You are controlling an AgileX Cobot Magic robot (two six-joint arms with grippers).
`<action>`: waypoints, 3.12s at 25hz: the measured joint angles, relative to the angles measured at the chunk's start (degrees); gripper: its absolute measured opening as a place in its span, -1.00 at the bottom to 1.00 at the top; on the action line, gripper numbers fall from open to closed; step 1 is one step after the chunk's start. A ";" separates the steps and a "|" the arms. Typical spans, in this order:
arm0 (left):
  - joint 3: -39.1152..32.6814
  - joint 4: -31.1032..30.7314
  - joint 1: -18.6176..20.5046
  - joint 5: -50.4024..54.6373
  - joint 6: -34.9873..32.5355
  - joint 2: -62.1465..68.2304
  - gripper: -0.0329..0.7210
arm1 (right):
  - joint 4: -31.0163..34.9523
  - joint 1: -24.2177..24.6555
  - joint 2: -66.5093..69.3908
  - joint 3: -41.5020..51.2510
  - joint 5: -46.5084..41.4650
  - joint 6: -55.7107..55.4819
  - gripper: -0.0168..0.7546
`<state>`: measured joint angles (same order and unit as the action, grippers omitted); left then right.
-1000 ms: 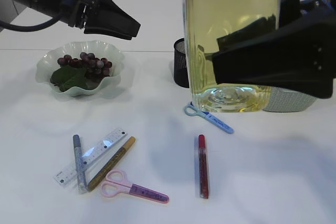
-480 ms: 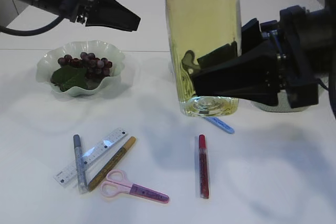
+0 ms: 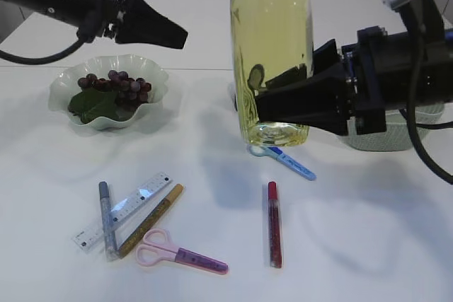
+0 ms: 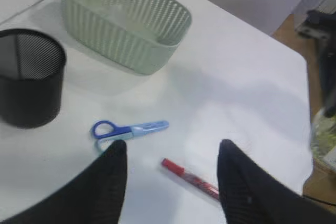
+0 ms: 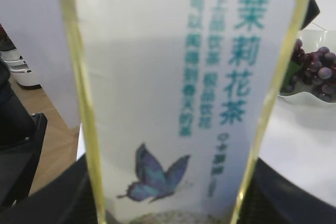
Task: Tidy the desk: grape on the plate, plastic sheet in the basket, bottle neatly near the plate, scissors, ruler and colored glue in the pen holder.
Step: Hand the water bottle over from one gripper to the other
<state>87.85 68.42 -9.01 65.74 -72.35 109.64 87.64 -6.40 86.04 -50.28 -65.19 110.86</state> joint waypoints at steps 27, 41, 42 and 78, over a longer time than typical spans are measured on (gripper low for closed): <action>-31.07 27.96 6.30 0.67 -33.56 -10.29 -0.08 | -0.27 0.00 0.67 -0.12 0.12 0.55 0.24; -31.57 29.34 -2.38 1.23 -29.63 -18.42 -0.12 | -0.85 0.00 0.67 -0.12 0.20 -0.26 0.24; -31.57 29.48 -3.14 1.23 -29.36 -18.42 -0.12 | -0.85 0.00 0.67 -0.12 0.20 -0.62 0.24; -24.52 32.65 -14.31 -1.88 -31.47 -10.12 0.72 | -2.27 -1.37 1.73 -0.12 0.33 -4.60 0.24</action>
<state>63.33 101.07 -23.32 63.86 -103.82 99.52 85.37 -7.76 87.76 -50.40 -64.86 106.26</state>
